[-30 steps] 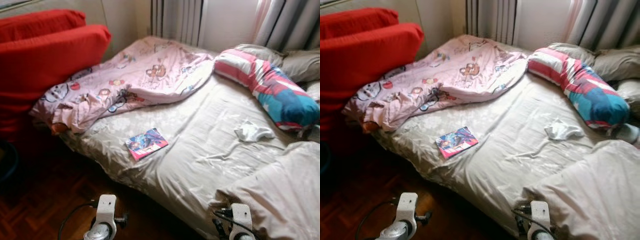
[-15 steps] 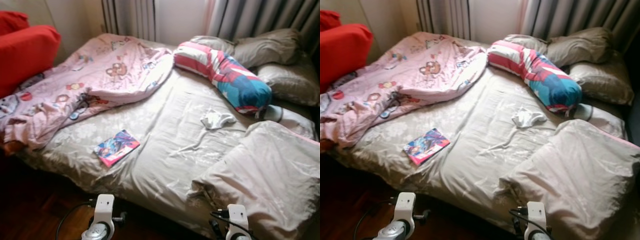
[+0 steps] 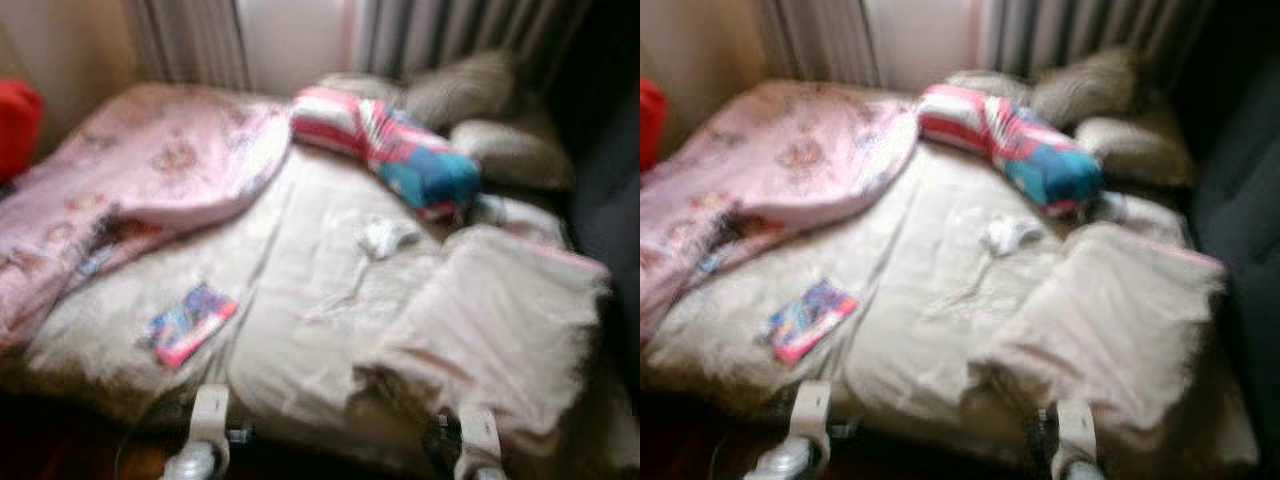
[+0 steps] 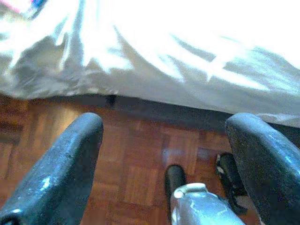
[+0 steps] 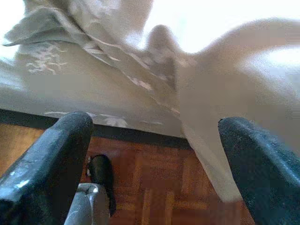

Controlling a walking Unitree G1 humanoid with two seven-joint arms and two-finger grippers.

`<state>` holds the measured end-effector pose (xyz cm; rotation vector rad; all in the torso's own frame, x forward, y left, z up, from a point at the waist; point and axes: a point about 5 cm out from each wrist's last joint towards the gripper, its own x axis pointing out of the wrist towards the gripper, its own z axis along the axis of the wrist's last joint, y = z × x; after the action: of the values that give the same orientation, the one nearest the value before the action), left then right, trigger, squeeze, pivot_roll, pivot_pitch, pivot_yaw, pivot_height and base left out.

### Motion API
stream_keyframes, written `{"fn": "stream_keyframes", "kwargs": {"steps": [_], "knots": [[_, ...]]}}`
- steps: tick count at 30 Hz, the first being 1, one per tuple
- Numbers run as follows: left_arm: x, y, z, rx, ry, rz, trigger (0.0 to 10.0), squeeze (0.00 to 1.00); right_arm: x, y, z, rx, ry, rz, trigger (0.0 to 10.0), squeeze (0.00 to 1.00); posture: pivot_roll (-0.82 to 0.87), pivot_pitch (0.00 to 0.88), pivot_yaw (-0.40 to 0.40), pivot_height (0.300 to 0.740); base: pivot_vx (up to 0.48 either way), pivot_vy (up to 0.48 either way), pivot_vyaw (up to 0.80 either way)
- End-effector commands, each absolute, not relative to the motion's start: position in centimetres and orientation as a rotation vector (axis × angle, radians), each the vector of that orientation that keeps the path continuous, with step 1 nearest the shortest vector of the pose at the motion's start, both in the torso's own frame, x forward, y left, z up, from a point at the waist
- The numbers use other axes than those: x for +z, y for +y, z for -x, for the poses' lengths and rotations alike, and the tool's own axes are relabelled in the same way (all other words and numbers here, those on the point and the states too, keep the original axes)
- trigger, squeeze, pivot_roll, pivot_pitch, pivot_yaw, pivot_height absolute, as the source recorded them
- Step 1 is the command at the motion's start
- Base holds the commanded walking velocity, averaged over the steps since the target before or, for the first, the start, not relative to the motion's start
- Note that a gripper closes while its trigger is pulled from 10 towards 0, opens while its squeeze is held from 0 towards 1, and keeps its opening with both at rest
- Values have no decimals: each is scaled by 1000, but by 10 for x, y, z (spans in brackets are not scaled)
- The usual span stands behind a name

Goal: Clean up the room

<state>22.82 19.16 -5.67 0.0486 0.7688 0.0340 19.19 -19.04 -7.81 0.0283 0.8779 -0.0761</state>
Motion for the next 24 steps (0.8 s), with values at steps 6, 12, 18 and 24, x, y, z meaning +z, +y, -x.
{"fn": "stream_keyframes", "kwargs": {"steps": [6, 12, 18, 24], "knots": [[-59, 192, -225, 23, 786, -59, 10000, 0, -80, -190, -189, -73, 894, -23, 10000, 0, 88, 16, -1, 740, 0, 0, -769], [-58, 193, -226, 23, 787, -57, 10000, 0, -80, -189, -190, -71, 889, -24, 10000, 0, 92, 25, -4, 740, 0, 0, -769], [-58, 193, -227, 24, 786, -60, 10000, 0, -78, -189, -192, -70, 870, -25, 10000, 0, 92, 37, -5, 740, 0, 0, -238], [-58, 194, -226, 26, 787, -65, 10000, 0, -78, -188, -192, -76, 863, -35, 10000, 0, 90, 42, -4, 740, 0, -94, 0]]}}
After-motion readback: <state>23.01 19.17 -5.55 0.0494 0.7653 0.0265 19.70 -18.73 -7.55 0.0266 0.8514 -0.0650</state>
